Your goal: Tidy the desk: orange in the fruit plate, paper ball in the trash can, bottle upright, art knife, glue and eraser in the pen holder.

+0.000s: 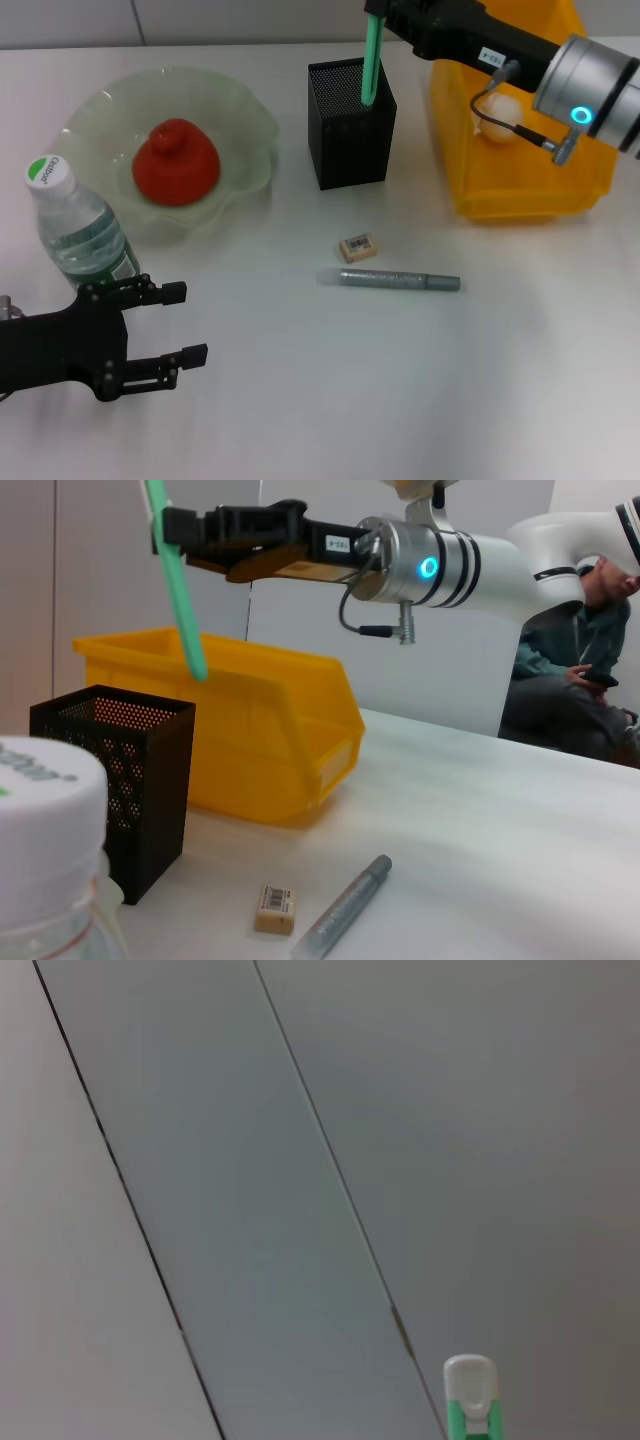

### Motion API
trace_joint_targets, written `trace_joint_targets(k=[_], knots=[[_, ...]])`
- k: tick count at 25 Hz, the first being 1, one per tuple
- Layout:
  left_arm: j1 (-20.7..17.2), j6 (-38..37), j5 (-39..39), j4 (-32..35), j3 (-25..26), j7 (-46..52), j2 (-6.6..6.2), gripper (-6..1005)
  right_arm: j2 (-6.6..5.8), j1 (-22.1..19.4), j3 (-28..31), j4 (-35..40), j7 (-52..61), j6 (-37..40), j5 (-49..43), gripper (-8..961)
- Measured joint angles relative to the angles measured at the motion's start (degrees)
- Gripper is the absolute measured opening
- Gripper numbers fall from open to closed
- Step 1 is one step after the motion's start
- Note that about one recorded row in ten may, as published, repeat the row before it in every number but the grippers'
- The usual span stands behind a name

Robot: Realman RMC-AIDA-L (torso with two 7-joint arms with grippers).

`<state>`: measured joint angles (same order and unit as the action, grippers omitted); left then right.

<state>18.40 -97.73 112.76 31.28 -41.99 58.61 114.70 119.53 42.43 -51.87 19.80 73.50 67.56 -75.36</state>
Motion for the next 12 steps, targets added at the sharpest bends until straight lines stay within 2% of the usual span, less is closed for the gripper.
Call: trace_joint_targets(k=[12], knots=[[-0.1,-0.1,0.0,0.0,0.1,-0.1,0.19,770,0.18,3.8,0.2,-3.5,-8.2,-6.6,0.1,167]])
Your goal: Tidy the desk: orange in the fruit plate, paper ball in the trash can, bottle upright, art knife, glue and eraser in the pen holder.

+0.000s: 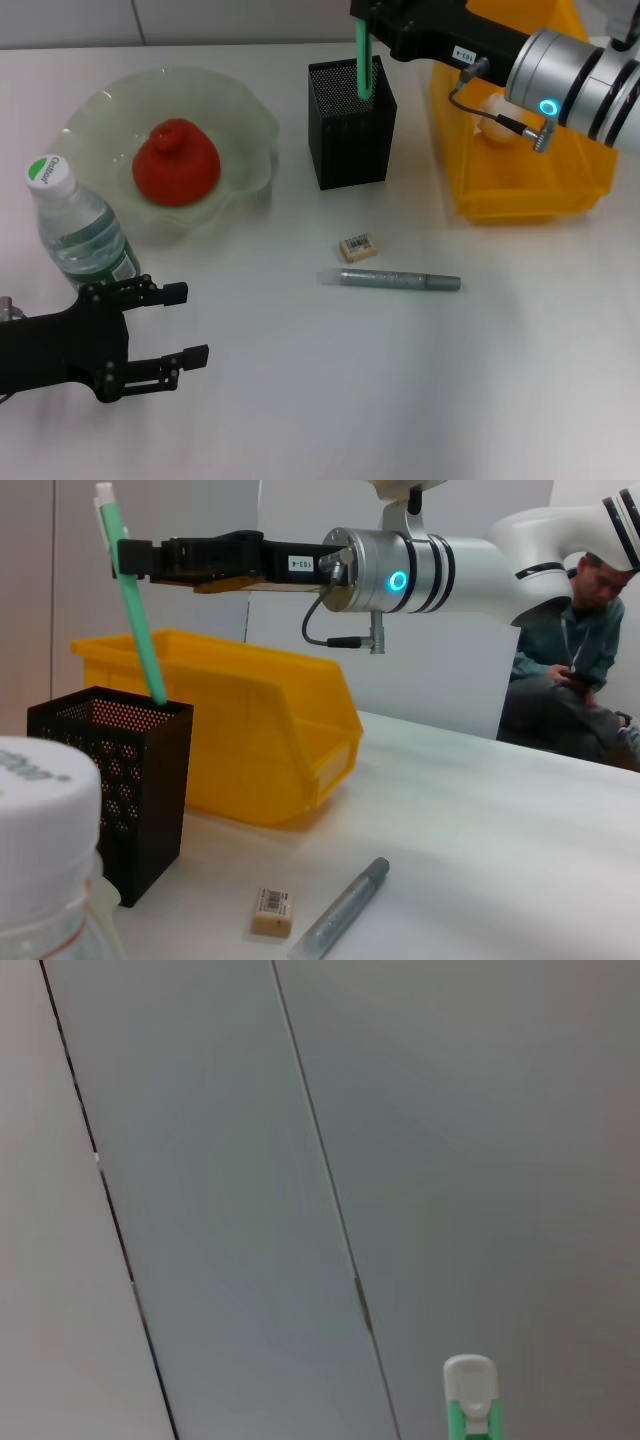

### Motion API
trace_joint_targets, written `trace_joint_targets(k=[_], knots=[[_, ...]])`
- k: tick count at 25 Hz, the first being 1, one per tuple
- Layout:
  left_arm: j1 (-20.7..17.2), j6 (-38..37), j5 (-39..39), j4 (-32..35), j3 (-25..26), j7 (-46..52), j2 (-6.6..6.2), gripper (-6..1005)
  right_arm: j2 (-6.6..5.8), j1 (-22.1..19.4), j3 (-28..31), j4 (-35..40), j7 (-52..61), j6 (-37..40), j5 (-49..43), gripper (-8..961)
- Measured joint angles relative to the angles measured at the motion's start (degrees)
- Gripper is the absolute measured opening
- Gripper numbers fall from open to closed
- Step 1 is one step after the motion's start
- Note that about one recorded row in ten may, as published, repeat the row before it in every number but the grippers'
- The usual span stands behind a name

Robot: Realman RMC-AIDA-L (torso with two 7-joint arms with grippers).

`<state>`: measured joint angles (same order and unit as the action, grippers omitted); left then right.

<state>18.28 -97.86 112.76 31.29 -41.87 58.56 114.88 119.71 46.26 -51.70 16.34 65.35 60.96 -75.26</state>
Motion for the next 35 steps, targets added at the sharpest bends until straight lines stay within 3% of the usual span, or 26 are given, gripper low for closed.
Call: trace_joint_targets(k=[16,21,27,35], knots=[[-0.2,-0.2,0.0,0.0,0.0,0.2,-0.09,770,0.00,1.2,-2.3,0.0,-1.0,-4.2,-0.1,218],[-0.2,-0.2,0.0,0.0,0.0,0.3,-0.19,770,0.00,1.3,-2.5,0.1,-1.0,-4.2,-0.1,432],[-0.2,-0.2,0.0,0.0,0.0,0.3,-0.20,770,0.00,0.9,-1.9,0.2,-0.7,-3.7,1.3,618],[-0.2,-0.2,0.0,0.0,0.0,0.2,-0.19,770,-0.42,-2.7,-1.9,2.3,0.3,4.4,5.2,641]])
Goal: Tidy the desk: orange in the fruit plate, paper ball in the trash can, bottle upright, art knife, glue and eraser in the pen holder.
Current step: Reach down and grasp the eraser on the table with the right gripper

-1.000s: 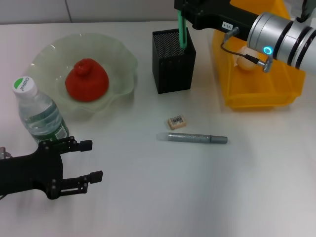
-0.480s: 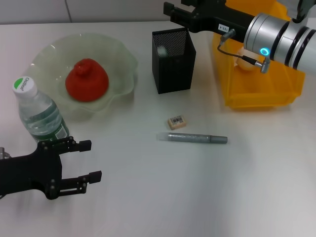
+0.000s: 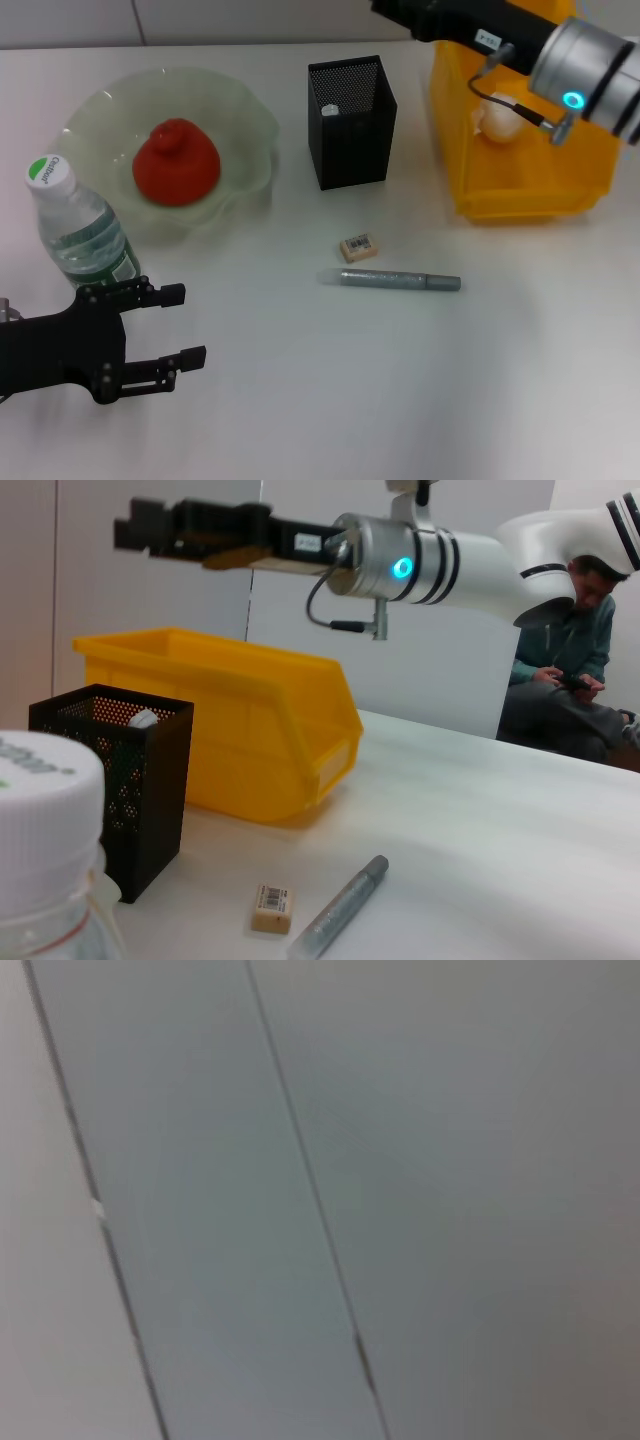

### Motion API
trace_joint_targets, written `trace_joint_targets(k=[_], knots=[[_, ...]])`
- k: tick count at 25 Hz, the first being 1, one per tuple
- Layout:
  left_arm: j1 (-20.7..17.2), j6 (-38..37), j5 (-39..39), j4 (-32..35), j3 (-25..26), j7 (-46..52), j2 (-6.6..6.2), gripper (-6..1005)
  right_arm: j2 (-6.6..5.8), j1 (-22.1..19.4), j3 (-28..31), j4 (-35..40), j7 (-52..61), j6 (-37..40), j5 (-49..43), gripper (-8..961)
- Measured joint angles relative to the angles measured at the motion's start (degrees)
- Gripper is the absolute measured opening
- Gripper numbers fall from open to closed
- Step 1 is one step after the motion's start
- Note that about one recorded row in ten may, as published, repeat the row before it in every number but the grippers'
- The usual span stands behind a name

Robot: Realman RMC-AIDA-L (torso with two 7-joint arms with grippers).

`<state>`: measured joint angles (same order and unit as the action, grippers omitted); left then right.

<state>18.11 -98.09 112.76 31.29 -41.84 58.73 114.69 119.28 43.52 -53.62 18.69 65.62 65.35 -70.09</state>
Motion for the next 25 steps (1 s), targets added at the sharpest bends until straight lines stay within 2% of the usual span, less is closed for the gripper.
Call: trace_joint_targets(k=[4,16,21,25], knots=[[0.0,-0.1,0.0,0.0,0.0,-0.2,0.01,770,0.03,-1.8,-0.3,1.9,0.7,3.6,0.0,653],[0.5,-0.1,0.1,0.0,0.0,0.7,0.17,770,0.02,-2.0,-0.6,2.7,1.5,4.7,-0.5,688],[0.5,-0.1,0.0,-0.1,0.0,0.8,0.21,770,-0.26,-2.5,-0.8,4.0,3.6,7.6,-1.0,833],[0.4,-0.2,0.0,-0.1,0.0,0.9,0.21,770,-1.02,-3.4,-0.8,5.8,7.2,11.3,-3.2,833]])
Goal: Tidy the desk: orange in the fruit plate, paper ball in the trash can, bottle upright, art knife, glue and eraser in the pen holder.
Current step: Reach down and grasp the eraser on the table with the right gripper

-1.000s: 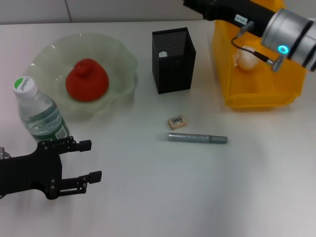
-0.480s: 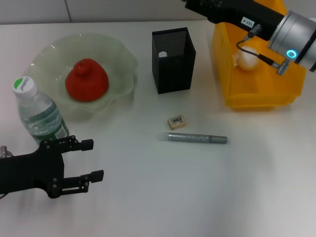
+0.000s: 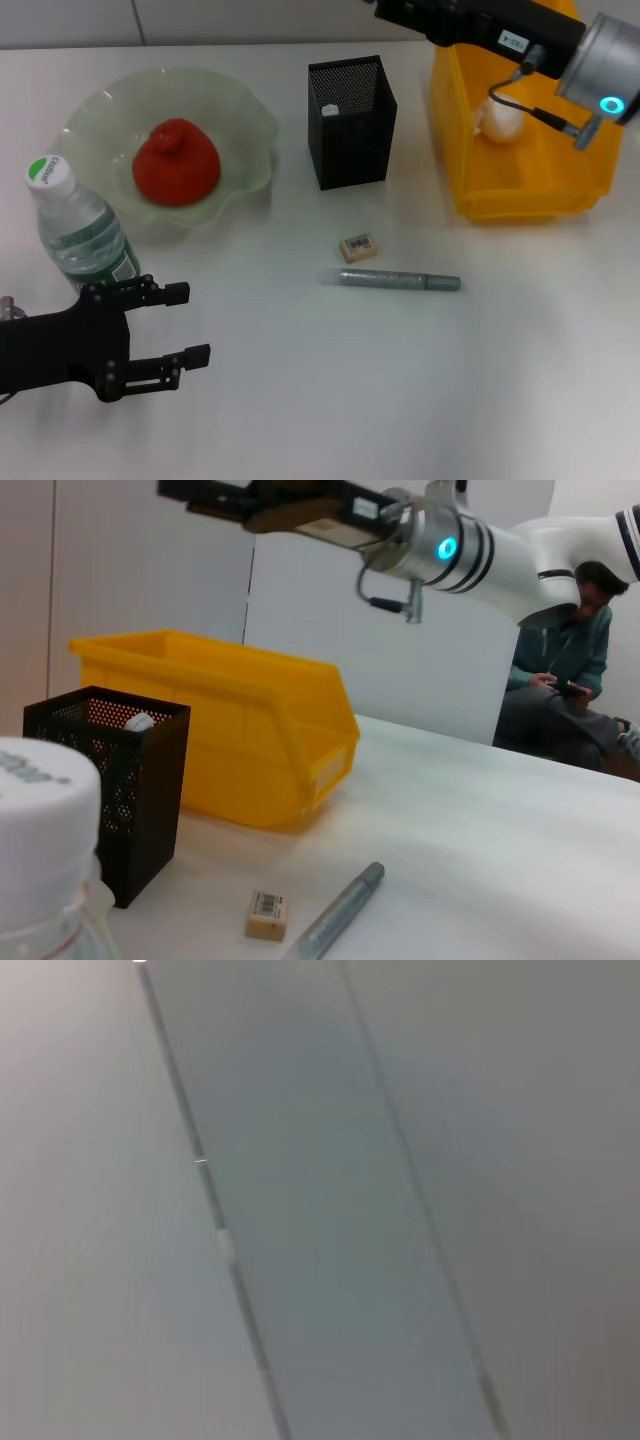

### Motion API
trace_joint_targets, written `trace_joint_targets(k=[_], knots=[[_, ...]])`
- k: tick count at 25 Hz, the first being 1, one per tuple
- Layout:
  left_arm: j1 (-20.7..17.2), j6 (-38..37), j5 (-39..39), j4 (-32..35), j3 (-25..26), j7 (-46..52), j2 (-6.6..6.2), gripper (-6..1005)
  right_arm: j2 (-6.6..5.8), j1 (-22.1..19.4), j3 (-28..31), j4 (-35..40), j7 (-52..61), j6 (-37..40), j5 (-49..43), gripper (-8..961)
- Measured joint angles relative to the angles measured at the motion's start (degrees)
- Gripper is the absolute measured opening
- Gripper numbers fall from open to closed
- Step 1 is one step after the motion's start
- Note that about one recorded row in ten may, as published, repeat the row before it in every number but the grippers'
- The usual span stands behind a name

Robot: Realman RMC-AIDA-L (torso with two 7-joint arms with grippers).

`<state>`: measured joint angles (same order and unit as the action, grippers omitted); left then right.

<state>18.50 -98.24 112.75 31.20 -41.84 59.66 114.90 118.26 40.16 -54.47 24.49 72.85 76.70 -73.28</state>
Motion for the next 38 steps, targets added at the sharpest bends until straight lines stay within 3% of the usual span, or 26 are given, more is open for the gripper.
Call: trace_joint_targets(k=[11,17,23,31,38], knots=[[-0.1,-0.2,0.0,0.0,0.0,0.3,0.13,770,-4.78,-1.1,0.1,12.0,16.7,14.3,-18.4,832],[0.0,-0.2,0.1,0.0,0.0,0.3,0.18,770,-5.46,2.7,0.1,17.4,26.3,16.6,-34.8,831],[0.1,-0.2,0.1,0.0,0.0,0.3,0.39,770,-3.84,9.0,0.1,17.6,31.3,16.5,-50.1,830],[0.4,-0.5,0.0,0.1,0.0,0.3,0.83,770,0.47,14.8,-0.2,17.3,32.3,10.7,-66.1,830],[0.4,-0.6,0.0,0.1,0.0,0.4,0.94,770,1.31,16.7,-9.5,12.5,33.7,0.5,-67.5,822]])
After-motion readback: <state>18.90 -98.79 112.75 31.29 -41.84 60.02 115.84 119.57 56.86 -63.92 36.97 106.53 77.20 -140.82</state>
